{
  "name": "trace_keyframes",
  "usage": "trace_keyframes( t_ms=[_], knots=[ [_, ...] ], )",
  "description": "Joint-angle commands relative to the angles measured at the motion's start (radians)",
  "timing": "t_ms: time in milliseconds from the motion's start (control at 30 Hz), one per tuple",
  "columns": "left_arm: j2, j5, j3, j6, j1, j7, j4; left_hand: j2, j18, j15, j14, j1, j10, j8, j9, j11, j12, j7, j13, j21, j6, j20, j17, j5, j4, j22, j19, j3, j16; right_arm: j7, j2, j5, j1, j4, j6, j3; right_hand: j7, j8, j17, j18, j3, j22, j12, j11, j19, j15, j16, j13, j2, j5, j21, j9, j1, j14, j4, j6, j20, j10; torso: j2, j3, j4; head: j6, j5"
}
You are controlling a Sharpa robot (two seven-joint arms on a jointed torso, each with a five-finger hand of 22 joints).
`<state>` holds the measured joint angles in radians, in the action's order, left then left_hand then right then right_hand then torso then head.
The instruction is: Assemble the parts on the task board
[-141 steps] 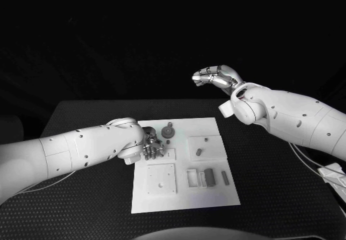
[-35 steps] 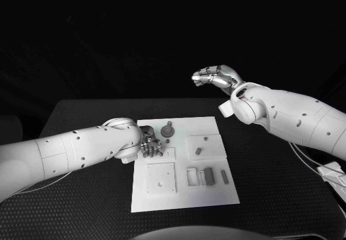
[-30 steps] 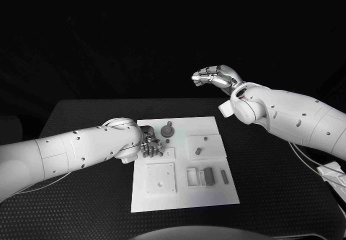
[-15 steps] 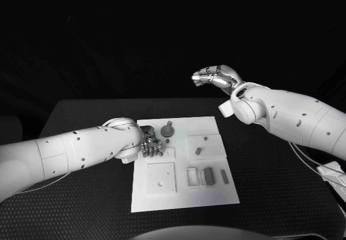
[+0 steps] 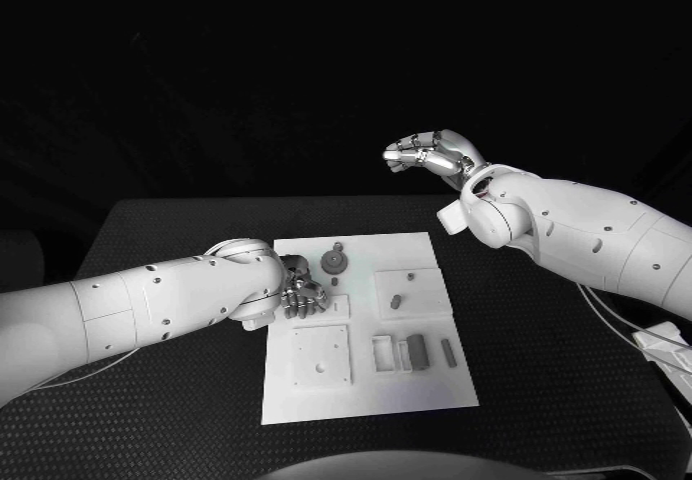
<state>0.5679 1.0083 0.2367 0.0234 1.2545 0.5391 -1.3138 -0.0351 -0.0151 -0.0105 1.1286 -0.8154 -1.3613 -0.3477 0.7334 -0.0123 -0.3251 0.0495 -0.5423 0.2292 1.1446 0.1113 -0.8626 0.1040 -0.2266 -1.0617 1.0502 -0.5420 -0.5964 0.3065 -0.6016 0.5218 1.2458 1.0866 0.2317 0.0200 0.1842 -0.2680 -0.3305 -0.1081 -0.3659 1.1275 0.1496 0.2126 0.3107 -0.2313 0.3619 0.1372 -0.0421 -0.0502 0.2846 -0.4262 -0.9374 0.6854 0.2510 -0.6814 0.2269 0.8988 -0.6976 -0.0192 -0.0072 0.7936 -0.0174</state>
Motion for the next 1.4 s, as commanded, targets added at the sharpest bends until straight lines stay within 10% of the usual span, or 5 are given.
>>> trace_keyframes(
  t_ms=[33,333,600,900,1400],
  knots=[
    [-0.004,-0.006,0.002,0.036,-0.004,0.005,-0.004,-0.014,0.008,0.001,-0.011,0.012,0.013,0.007,-0.001,0.001,0.004,0.002,0.003,-0.006,-0.011,-0.002,0.004,-0.004,0.014,-0.002,-0.010,0.002,-0.006,0.009,0.000,-0.003,0.000,0.002,-0.016,0.001,0.053,-0.004,0.002,0.015,0.001,0.002,-0.005,-0.001,-0.008,0.001,-0.006,-0.002,-0.003,0.000,-0.005,0.001,0.009,-0.008,-0.007,0.008,-0.001,0.007,0.000,-0.0002,0.0007,0.001,-0.001],
    [-0.006,-0.010,0.002,0.034,-0.004,0.004,-0.002,-0.010,0.007,0.002,-0.017,0.014,0.017,0.012,0.000,0.003,0.005,0.004,0.004,-0.012,-0.017,-0.003,0.010,0.002,0.026,-0.004,-0.012,-0.001,-0.010,0.009,0.000,-0.005,-0.001,0.002,-0.018,0.001,0.053,-0.005,0.002,0.015,0.002,0.002,-0.005,-0.001,-0.008,0.000,-0.006,-0.003,-0.003,0.000,-0.005,0.001,0.010,-0.009,-0.007,0.008,-0.001,0.007,0.000,-0.0003,0.0002,0.001,-0.001],
    [-0.005,-0.049,0.002,0.019,-0.004,-0.006,0.002,0.082,0.008,0.003,-0.021,-0.046,0.017,0.015,0.007,0.003,0.001,0.005,0.004,-0.017,-0.015,-0.006,0.021,0.027,-0.031,-0.016,-0.011,-0.025,-0.022,0.009,0.000,-0.005,-0.001,0.001,-0.020,0.001,0.054,-0.005,0.002,0.016,0.002,0.003,-0.005,0.000,-0.008,0.000,-0.006,-0.004,-0.002,0.000,-0.005,0.002,0.010,-0.009,-0.008,0.008,-0.001,0.007,0.000,-0.0007,-0.0001,0.001,-0.001],
    [-0.001,-0.061,0.002,-0.003,-0.004,-0.019,0.003,0.140,0.010,0.003,-0.022,-0.017,0.012,0.021,0.007,0.002,-0.001,0.002,0.007,-0.026,-0.004,-0.006,0.037,-0.040,-0.029,-0.029,-0.007,-0.060,-0.037,0.008,0.000,-0.005,-0.001,0.000,-0.021,0.001,0.054,-0.005,0.002,0.016,0.002,0.003,-0.005,0.000,-0.008,0.000,-0.007,-0.005,-0.002,0.000,-0.006,0.002,0.010,-0.009,-0.008,0.008,-0.001,0.008,0.000,-0.0002,0.0002,0.001,-0.002],
    [-0.002,-0.063,0.002,-0.034,-0.004,-0.028,-0.004,0.186,0.008,0.003,-0.027,0.088,0.010,0.024,0.018,0.002,-0.002,0.002,0.007,-0.032,-0.001,-0.006,0.046,-0.056,-0.053,-0.051,-0.003,-0.127,-0.055,0.008,-0.001,-0.005,-0.001,0.001,-0.020,0.001,0.054,-0.005,0.003,0.016,0.002,0.004,-0.005,0.000,-0.009,0.000,-0.007,-0.006,-0.003,0.000,-0.007,0.002,0.010,-0.011,-0.009,0.009,-0.001,0.008,0.000,-0.0004,0.0003,0.003,-0.002]
  ],
)
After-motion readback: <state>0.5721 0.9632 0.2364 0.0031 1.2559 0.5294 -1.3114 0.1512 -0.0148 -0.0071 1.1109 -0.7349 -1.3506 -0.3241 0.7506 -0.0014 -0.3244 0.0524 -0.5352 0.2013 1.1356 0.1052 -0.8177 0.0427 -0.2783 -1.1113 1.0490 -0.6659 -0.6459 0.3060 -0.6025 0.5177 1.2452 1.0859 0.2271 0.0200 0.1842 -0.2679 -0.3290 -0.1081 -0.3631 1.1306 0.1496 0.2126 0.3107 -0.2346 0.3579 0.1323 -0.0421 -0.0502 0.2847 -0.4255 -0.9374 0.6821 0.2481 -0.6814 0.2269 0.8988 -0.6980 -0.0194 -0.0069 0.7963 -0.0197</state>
